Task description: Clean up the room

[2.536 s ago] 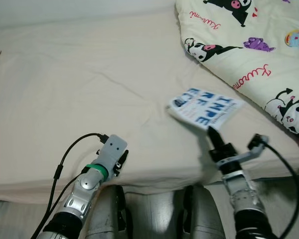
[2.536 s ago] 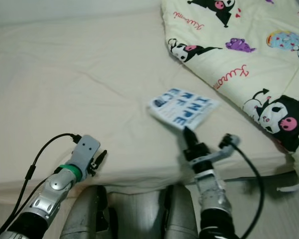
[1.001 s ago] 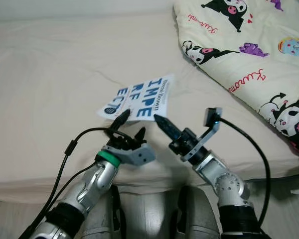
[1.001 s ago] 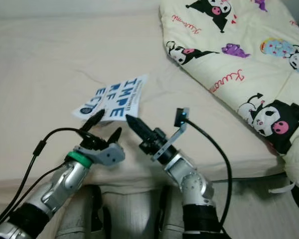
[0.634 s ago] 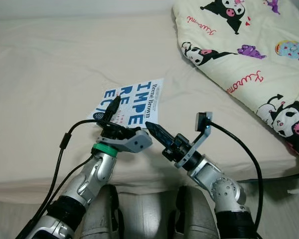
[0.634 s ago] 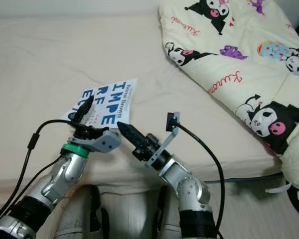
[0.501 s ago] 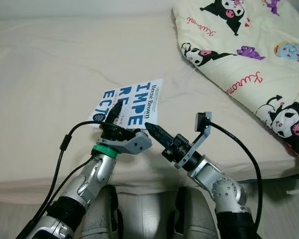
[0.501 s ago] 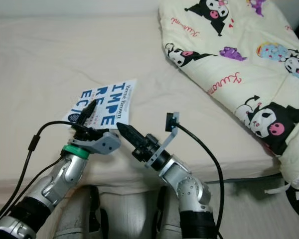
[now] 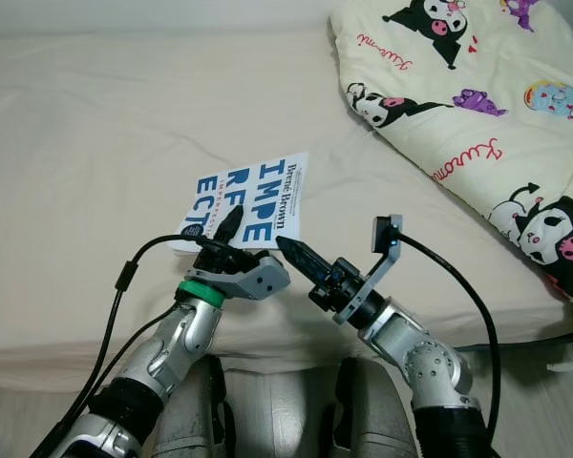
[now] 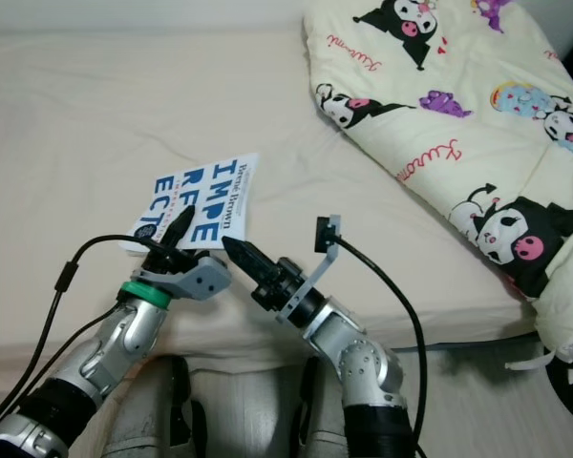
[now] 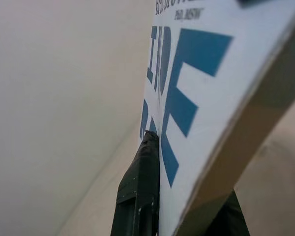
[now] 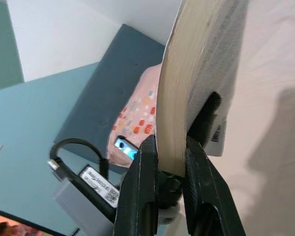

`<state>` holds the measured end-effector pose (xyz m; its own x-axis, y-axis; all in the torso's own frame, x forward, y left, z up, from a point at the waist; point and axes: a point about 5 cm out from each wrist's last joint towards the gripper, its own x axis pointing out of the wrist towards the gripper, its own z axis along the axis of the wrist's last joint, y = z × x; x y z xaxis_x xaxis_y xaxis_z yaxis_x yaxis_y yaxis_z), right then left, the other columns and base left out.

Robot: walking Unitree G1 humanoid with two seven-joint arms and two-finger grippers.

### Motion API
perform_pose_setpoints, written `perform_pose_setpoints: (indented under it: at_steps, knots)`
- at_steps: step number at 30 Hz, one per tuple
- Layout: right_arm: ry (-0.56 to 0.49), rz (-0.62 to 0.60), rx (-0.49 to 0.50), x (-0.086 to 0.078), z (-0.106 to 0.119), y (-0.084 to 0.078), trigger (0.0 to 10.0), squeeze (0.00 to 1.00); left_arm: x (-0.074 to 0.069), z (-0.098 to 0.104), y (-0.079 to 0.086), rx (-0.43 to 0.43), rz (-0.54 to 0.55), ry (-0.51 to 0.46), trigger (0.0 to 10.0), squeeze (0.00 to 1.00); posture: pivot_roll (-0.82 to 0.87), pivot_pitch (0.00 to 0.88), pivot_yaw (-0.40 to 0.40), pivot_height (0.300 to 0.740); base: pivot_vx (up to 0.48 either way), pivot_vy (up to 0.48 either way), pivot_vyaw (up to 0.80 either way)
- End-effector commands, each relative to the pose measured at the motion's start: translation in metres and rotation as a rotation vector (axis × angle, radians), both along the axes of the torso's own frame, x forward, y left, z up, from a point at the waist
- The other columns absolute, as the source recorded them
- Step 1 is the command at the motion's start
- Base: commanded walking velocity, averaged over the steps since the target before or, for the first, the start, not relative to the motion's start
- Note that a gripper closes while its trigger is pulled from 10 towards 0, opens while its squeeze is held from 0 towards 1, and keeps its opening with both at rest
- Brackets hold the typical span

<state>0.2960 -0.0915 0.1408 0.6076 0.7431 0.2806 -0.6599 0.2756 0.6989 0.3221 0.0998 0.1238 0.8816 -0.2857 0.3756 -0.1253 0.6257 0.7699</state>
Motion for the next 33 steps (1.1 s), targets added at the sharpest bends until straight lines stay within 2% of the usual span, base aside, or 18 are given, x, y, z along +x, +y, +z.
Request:
perform_pose_setpoints:
  at_steps: [1, 4, 5, 7, 10, 11, 12, 16, 18, 19, 20, 21, 22, 23, 24, 25, 29, 33]
  knots:
    - [0.0, -0.07, -0.025, 0.0, -0.004, -0.01, 10.0, 0.0, 0.003, -0.001, 0.015, -0.031, 0.066, -0.002, 0.0, 0.0, -0.02, 0.13, 0.059, 0.612, 0.0, 0.0, 0.0]
    - [-0.002, -0.101, -0.047, 0.002, -0.005, -0.012, 10.0, 0.0, 0.003, 0.001, 0.016, -0.036, 0.07, -0.008, 0.0, 0.0, -0.02, 0.13, 0.059, 0.612, 0.0, 0.0, 0.0]
    - [-0.006, -0.119, -0.038, 0.002, -0.006, -0.016, 10.0, 1.0, 0.004, 0.002, 0.017, -0.041, 0.079, -0.018, 0.0, 0.0, -0.02, 0.127, 0.056, 0.612, 0.0, 0.0, 0.0]
    - [-0.023, -0.115, 0.014, -0.003, -0.002, -0.025, 10.0, 1.0, 0.006, 0.006, 0.025, -0.034, 0.129, -0.049, 0.0, 0.0, -0.02, 0.123, 0.052, 0.612, 0.0, 0.0, 0.0]
    - [-0.029, -0.115, 0.013, -0.008, -0.002, -0.032, 10.0, 1.0, 0.007, 0.007, 0.032, -0.01, 0.17, -0.071, 0.0, 0.0, -0.02, 0.12, 0.046, 0.612, 0.0, 0.0, 0.0]
    - [-0.022, -0.124, -0.012, -0.01, -0.005, -0.035, 10.0, 0.96, 0.006, 0.007, 0.037, 0.004, 0.186, -0.079, 10.0, 0.0, -0.03, 0.12, 0.044, 0.612, 0.0, 0.0, 0.0]
    - [0.01, -0.166, -0.07, -0.014, -0.014, -0.047, 10.0, 0.0, 0.004, 0.006, 0.045, 0.028, 0.192, -0.082, 10.0, 0.0, -0.02, 0.121, 0.041, 0.612, 0.0, 0.0, 0.0]
    - [0.055, -0.289, -0.169, -0.018, -0.03, -0.071, 10.0, 0.0, -0.001, 0.004, 0.052, 0.017, 0.141, -0.047, 10.0, 0.0, -0.02, 0.121, 0.038, 0.612, 0.0, 0.0, 0.0]
    - [0.046, -0.409, -0.281, -0.017, -0.038, -0.088, 10.0, 0.0, -0.003, -0.001, 0.055, -0.158, 0.106, 0.106, 10.0, 0.0, -0.02, 0.121, 0.038, 0.612, 0.0, 0.0, 0.0]
    - [0.029, -0.465, -0.341, -0.015, -0.039, -0.094, 10.0, 0.0, -0.003, -0.003, 0.058, -0.348, 0.118, 0.228, 10.0, 0.0, -0.02, 0.118, 0.038, 0.612, 0.0, 0.0, 0.0]
    - [0.029, -0.465, -0.341, -0.015, -0.039, -0.094, 10.0, 0.0, -0.003, -0.003, 0.058, -0.348, 0.118, 0.228, 10.0, 0.0, -0.02, 0.118, 0.038, 0.612, 0.0, 0.0, 0.0]
    - [0.004, -0.515, -0.409, -0.013, -0.039, -0.098, 10.0, 0.0, -0.002, -0.006, 0.06, -0.542, 0.123, 0.339, 10.0, 0.0, -0.02, 0.115, 0.041, 0.612, 0.0, 0.0, 0.0]
    - [-0.013, -0.541, -0.446, -0.012, -0.038, -0.099, 10.0, 0.0, -0.002, -0.008, 0.061, -0.663, 0.12, 0.404, 10.0, 0.0, -0.02, 0.115, 0.041, 0.612, 0.0, 0.0, 0.0]
    - [-0.013, -0.541, -0.446, -0.012, -0.038, -0.099, 10.0, 0.0, -0.002, -0.008, 0.061, -0.663, 0.12, 0.404, 10.0, 0.0, -0.02, 0.115, 0.041, 0.612, 0.0, 0.0, 0.0]
    - [-0.08, -0.595, -0.585, -0.006, -0.034, -0.094, 10.0, 0.0, -0.002, -0.007, 0.059, -0.901, 0.081, 0.528, 10.0, 0.0, -0.03, 0.108, 0.045, 0.612, 0.0, 0.0, 0.0]
    - [-0.116, -0.638, -0.626, -0.003, -0.029, -0.089, 10.0, 0.0, -0.002, -0.003, 0.056, -0.974, 0.053, 0.556, 10.0, 0.0, -0.03, 0.104, 0.046, 0.612, 0.0, 0.0, 0.0]
    - [-0.175, -0.75, -0.63, 0.003, -0.017, -0.078, 10.0, 0.0, -0.002, 0.004, 0.05, -1.077, 0.017, 0.574, 10.0, 0.0, -0.02, 0.096, 0.047, 0.612, 0.0, 0.0, 0.0]
    - [-0.19, -0.791, -0.63, 0.004, -0.017, -0.068, 10.0, 0.0, 0.001, 0.003, 0.052, -1.117, 0.03, 0.568, 10.0, 0.0, -0.02, 0.086, 0.048, 0.612, 0.0, 0.0, 0.0]
